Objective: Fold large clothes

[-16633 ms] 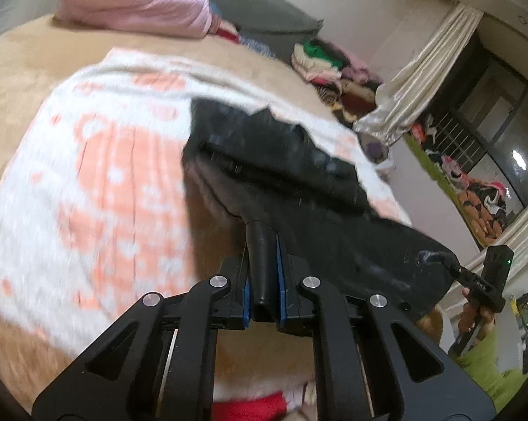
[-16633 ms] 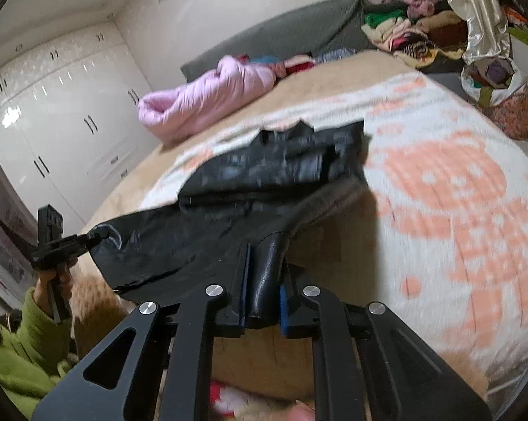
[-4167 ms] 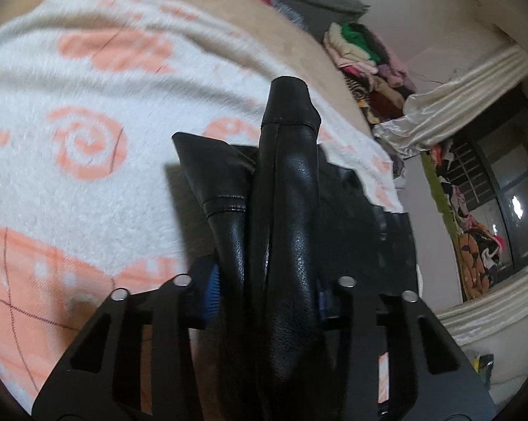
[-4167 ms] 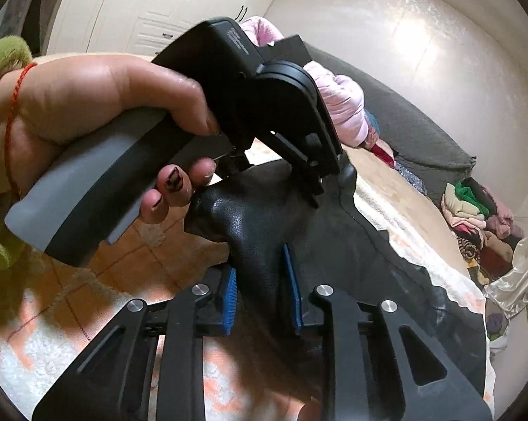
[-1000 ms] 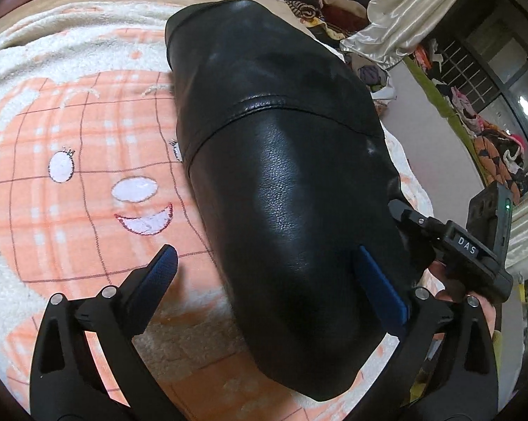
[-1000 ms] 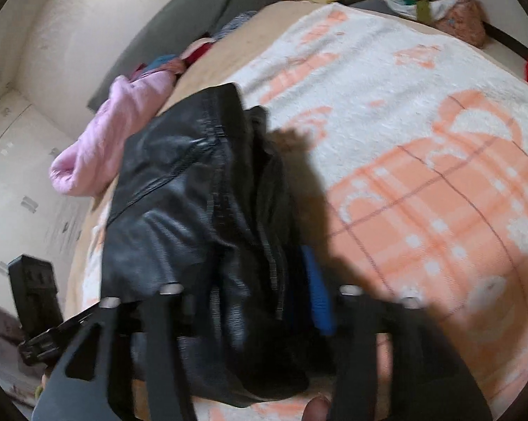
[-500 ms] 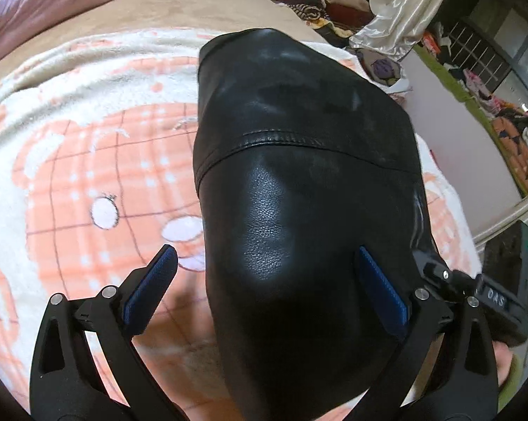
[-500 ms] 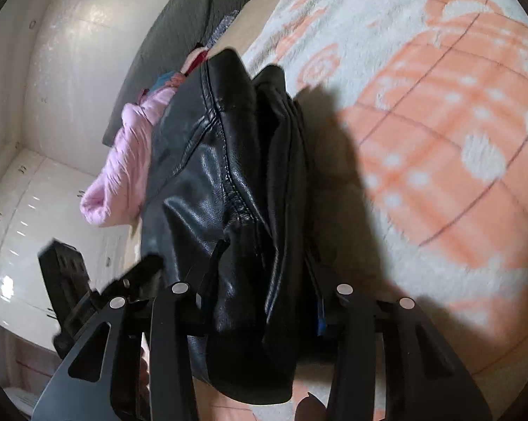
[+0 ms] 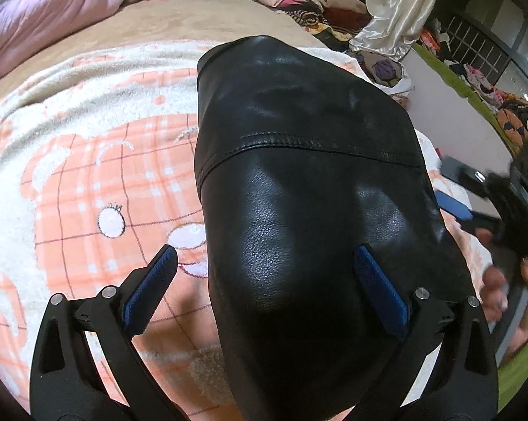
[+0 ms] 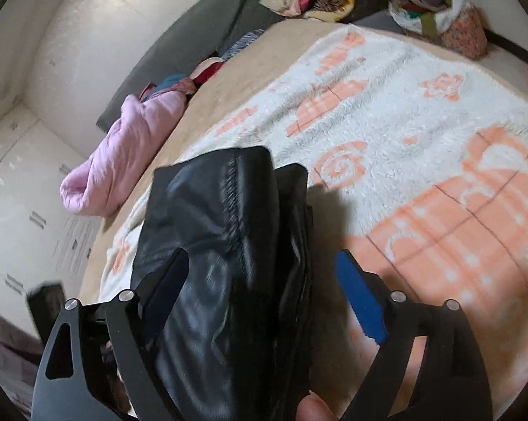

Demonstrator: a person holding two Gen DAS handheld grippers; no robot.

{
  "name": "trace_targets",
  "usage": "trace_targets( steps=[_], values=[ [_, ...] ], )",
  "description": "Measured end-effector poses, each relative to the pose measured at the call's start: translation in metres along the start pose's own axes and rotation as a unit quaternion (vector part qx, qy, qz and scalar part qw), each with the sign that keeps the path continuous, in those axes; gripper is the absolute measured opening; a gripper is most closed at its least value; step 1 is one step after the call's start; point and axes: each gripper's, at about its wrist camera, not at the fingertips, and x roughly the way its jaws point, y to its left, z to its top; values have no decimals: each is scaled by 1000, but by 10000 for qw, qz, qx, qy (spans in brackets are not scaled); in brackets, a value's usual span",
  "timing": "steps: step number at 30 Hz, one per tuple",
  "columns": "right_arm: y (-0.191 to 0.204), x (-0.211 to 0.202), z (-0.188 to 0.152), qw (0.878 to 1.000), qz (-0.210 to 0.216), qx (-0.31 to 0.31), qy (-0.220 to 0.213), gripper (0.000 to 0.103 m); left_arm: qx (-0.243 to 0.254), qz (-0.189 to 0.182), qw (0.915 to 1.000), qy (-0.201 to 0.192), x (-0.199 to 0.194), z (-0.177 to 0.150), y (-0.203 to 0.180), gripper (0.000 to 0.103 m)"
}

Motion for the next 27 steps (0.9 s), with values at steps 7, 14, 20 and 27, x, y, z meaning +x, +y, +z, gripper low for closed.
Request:
trace_targets(
  steps=[7,14,20,27],
  values=[
    [11,18,7,9992,-61,-391,90,35,296,211,9993,-112,-1,4,-10,95],
    [47,-4,4,9910,689,-1015,-529,15,559,603,9958,-403,-13,4,-13,95],
    [13,16,3,9975,437,-495,-264,15,450,438,9978,-197,-4,0,-13,95],
    [-2,9,5,9953,916,116,-284,15,7,-175,9998,-28,-4,-4,-1,95]
  ],
)
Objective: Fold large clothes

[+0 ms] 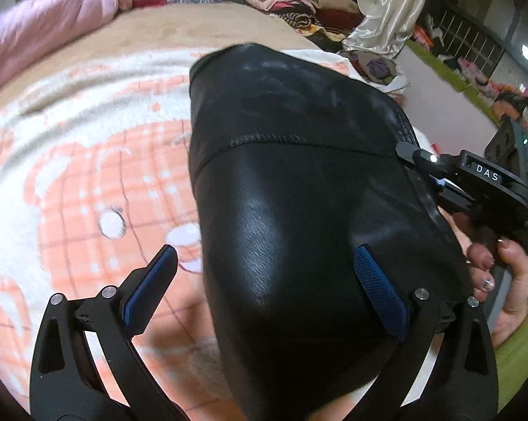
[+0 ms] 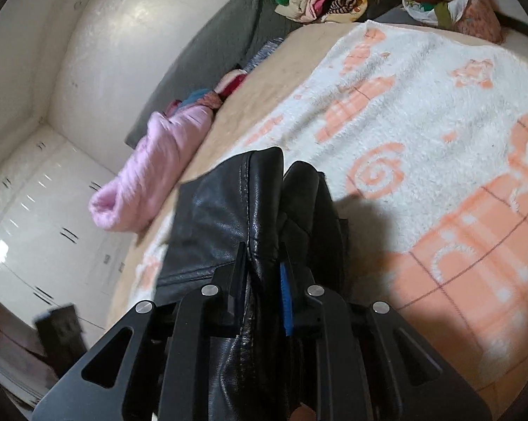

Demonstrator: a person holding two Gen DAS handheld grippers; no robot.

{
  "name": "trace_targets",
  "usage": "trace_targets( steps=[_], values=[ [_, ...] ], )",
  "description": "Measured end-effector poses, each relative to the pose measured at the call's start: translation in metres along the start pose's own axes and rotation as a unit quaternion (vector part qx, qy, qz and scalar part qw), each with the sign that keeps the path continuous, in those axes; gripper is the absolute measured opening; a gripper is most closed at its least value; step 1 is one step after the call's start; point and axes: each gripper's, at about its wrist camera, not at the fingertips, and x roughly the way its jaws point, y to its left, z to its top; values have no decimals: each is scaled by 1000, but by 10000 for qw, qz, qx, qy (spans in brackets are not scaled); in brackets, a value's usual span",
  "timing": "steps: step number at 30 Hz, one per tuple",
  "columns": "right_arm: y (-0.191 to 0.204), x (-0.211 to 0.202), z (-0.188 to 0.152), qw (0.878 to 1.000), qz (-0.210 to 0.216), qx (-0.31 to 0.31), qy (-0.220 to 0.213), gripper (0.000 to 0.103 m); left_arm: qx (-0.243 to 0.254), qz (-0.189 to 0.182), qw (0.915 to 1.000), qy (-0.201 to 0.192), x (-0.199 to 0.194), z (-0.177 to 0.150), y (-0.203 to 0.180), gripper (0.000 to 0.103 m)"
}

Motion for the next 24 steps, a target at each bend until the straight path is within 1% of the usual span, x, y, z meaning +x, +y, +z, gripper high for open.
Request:
trace_targets(
  steps=[3,5,6,8,9,10,12,14,17,19,20,21,22,24],
  values=[
    [16,-8,3,9993,218,-257,-145,15,-421,-569,9974,110,1,-6,14,95],
    [21,-9,3,9986,326,-381,-192,15,-519,-663,9964,109,3,-9,18,95],
    [21,-9,3,9985,286,-421,-185,15,-530,-702,9961,109,4,-10,19,95],
    [14,-2,3,9990,-43,-429,-69,15,-653,-845,9940,250,10,-13,22,95],
    [9,3,2,9983,-342,-478,3,15,-705,-912,9928,340,13,-15,22,95],
    [5,8,0,9974,-510,-509,31,19,-744,-958,9917,424,19,-17,22,95],
    [-6,16,-4,9972,-651,-345,111,24,-762,-953,9916,432,22,-21,23,95],
    [-8,15,-4,9973,-668,-294,106,28,-848,-1029,9901,439,24,-23,26,95],
    [-1,9,-4,9970,-673,-379,90,39,-888,-1054,9894,450,21,-28,31,95],
    [3,0,-2,9969,-693,-373,37,65,-892,-1031,9896,452,18,-29,33,95],
    [6,-8,0,9976,-587,-362,-47,69,-875,-1016,9900,448,17,-28,33,95],
    [10,-18,2,9982,-438,-364,-185,83,-855,-999,9903,445,16,-28,32,95],
    [15,-29,5,9981,-386,-375,-309,93,-841,-977,9907,446,14,-28,32,95],
    [22,-47,6,9977,-286,-443,-437,93,-844,-972,9907,448,12,-27,32,95]
  ],
)
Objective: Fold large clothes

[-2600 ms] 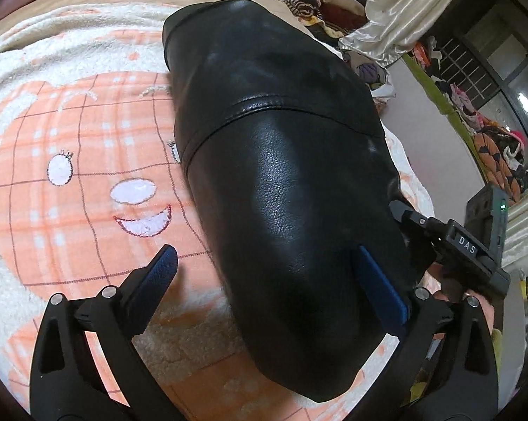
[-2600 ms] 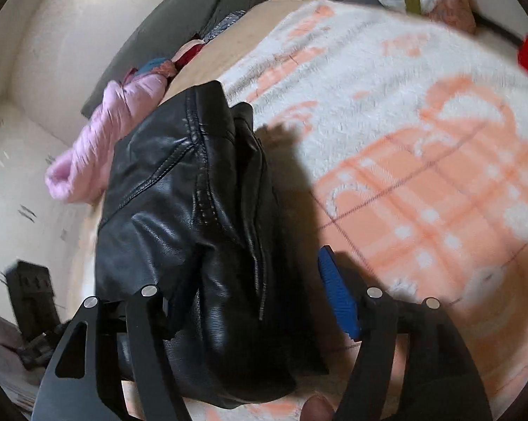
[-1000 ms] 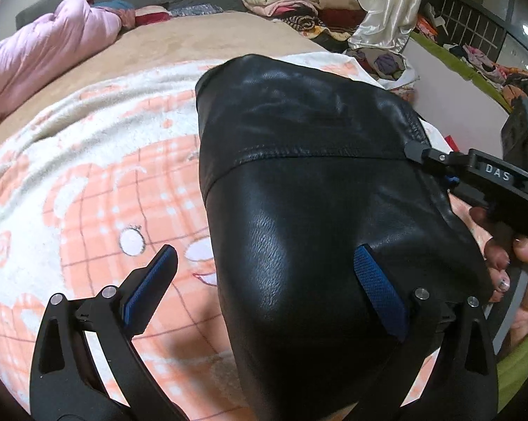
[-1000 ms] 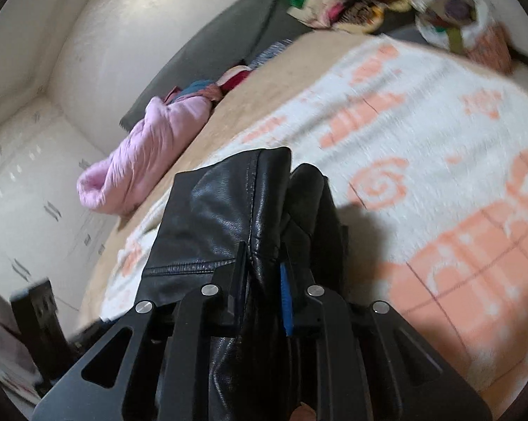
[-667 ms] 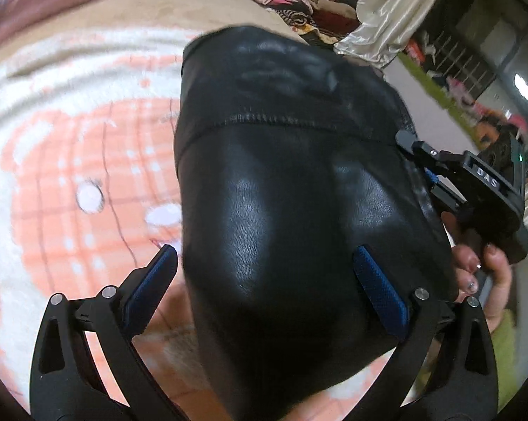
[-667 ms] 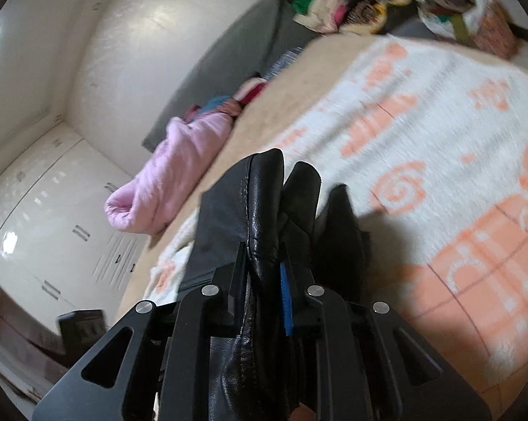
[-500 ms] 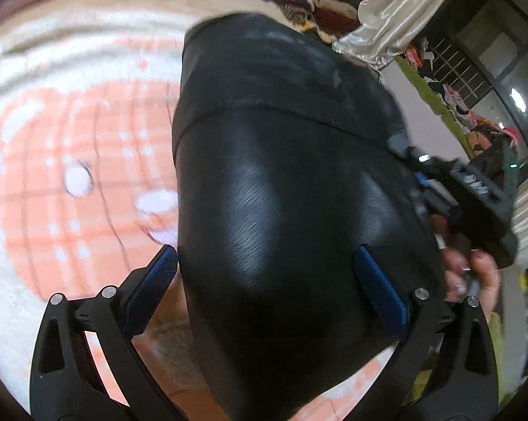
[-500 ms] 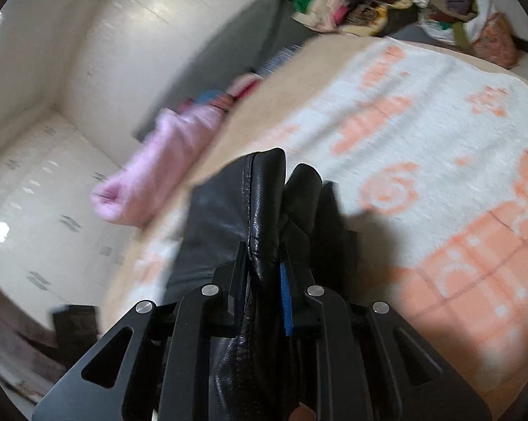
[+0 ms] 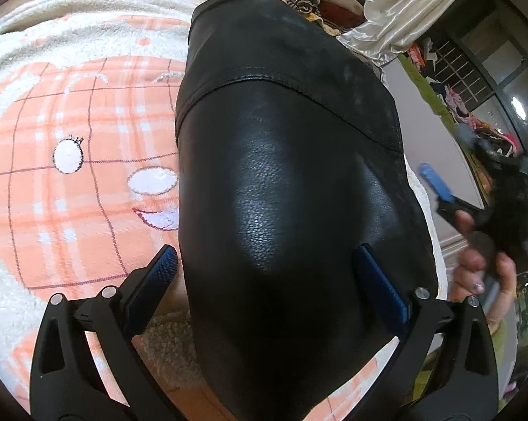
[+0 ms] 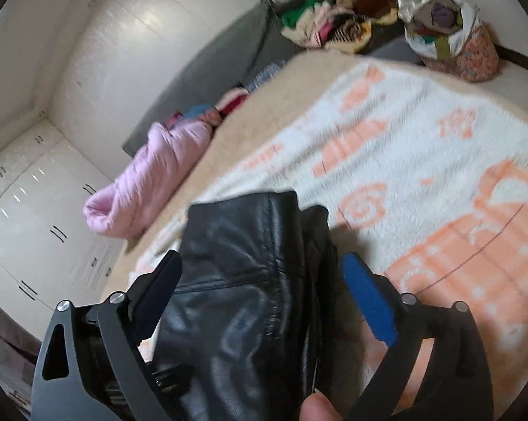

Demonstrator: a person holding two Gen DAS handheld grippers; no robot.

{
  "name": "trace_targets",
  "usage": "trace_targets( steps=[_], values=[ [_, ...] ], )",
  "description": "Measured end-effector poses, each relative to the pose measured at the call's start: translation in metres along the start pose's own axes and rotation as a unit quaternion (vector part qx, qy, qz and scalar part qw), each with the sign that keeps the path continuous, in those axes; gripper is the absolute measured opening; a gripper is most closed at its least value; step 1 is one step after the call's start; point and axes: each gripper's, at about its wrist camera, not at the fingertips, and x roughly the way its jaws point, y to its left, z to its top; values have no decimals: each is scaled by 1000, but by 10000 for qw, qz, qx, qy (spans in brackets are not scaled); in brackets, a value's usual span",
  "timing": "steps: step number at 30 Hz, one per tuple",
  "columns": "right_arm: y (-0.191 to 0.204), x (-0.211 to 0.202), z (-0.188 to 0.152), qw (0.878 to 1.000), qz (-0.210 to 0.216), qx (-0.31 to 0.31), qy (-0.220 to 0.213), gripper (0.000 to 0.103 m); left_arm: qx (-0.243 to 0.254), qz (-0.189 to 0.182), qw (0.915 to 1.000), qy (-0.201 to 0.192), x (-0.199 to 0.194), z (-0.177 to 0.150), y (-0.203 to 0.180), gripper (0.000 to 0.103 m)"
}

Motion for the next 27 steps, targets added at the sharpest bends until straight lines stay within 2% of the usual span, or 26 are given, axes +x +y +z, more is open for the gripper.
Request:
trace_targets(
  steps=[3,5,9,13,20,27],
  values=[
    [7,-16,-3,9998,41,-182,-1,95,-42,-22,10000,1,-4,3,-4,94],
    [10,-21,-10,9991,-143,-380,148,95,-34,-47,10000,-7,-8,4,-7,94],
    [20,-16,-25,9950,-400,-712,572,96,-59,-63,10000,-45,-14,6,-13,94],
    [27,-14,-31,9936,-368,-832,670,96,-199,-153,9996,-98,-20,6,-12,94],
    [23,-23,-30,9955,-158,-647,670,97,-331,-349,9985,-248,-39,5,-7,94],
    [1,1,-40,9922,70,-66,1240,98,-519,-368,9980,-6,-24,17,8,94]
  ],
)
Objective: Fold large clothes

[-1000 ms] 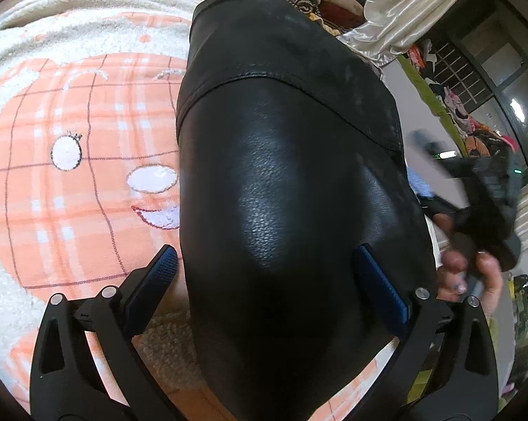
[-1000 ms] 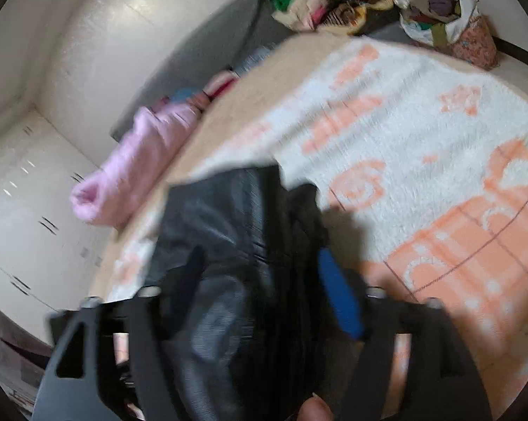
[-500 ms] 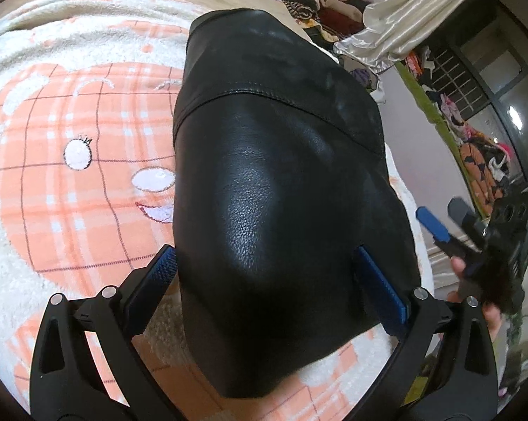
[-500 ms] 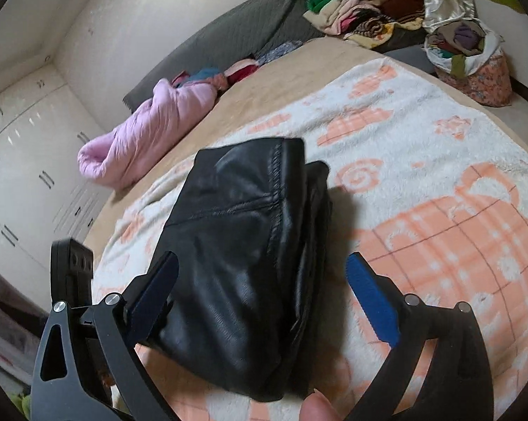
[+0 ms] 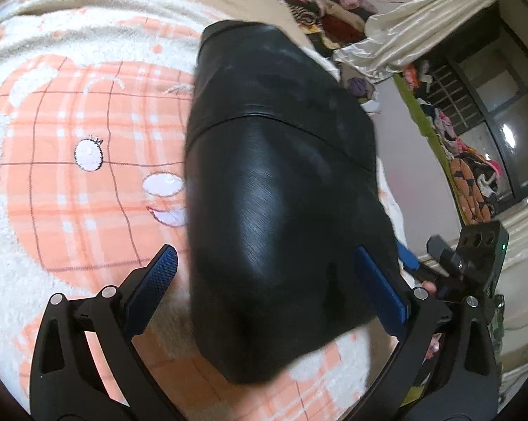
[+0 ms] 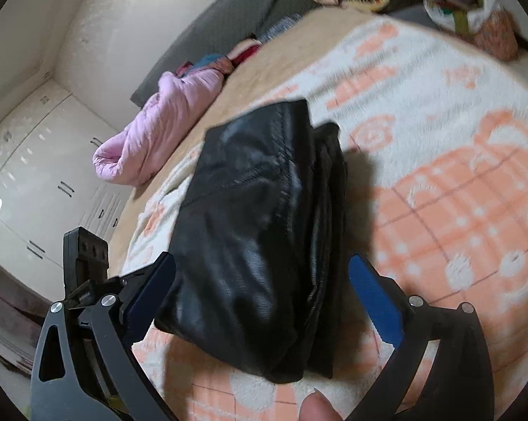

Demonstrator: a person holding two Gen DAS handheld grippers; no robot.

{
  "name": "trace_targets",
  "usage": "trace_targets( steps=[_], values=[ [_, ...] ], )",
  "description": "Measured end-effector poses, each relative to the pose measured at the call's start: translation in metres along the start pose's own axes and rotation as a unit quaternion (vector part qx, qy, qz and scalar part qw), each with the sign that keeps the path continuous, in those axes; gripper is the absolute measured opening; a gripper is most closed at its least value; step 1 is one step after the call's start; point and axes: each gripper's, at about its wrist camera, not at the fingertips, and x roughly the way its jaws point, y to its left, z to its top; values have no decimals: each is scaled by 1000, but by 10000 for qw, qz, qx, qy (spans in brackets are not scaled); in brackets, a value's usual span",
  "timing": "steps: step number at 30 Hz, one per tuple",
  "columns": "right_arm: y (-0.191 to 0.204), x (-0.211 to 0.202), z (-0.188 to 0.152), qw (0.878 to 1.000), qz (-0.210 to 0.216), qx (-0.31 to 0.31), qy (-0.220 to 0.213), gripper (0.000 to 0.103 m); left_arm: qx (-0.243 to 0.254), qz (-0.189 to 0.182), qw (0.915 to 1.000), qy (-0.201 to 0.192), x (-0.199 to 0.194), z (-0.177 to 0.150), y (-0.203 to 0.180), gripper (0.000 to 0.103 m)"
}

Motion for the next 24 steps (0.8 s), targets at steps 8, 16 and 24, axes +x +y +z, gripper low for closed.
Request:
trace_targets(
  steps=[8,16,24],
  values=[
    [-19,44,10,9978,100,97,645,98,-109,-198,9990,390,35,20,6,94],
    [-33,71,15,9939,490,240,963,66,-218,-286,9980,529,49,27,12,93],
    [-3,48,20,9963,619,-469,359,50,-309,-442,9985,97,27,20,13,81]
  ],
)
